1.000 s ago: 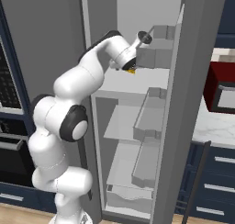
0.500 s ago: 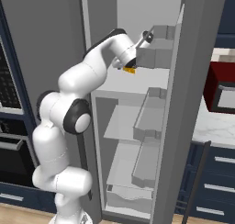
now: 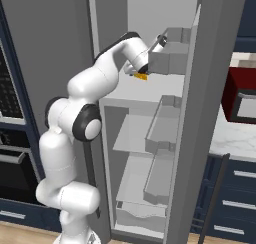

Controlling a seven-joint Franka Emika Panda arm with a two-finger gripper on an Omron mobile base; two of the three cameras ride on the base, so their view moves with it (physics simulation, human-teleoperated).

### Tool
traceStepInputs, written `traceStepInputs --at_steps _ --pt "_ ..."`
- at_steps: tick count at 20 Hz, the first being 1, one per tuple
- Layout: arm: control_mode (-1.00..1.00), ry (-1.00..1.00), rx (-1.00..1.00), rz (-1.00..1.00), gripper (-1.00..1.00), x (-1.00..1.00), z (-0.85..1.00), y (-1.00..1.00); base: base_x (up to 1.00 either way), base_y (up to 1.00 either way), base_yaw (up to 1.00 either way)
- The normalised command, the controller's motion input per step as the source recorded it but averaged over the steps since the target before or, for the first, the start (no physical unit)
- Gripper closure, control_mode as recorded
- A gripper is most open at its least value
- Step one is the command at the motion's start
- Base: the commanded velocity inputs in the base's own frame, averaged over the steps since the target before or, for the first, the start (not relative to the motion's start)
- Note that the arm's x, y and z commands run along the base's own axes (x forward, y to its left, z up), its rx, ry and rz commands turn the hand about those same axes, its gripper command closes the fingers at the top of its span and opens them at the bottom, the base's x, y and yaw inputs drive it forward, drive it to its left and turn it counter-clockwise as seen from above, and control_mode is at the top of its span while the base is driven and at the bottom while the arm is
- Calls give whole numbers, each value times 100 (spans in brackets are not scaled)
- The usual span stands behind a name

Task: Pick the cheese from the fridge and the cheese grater from the cabinet and place them next to the salad bowl.

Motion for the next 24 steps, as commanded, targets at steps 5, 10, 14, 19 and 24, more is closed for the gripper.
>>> traceStepInputs --at_steps 5,10,14,19,24 --pt "-100 0 0 0 -100 26 -10 3 0 0 0" --pt "-100 5 0 0 -100 29 -3 0 0 0 0" --pt "-100 5 0 0 -100 31 -4 0 0 0 0" --pt "-100 1 0 2 -100 29 -4 0 0 0 0" --pt "-100 0 -3 1 -100 14 -1 -8 0 0 0"
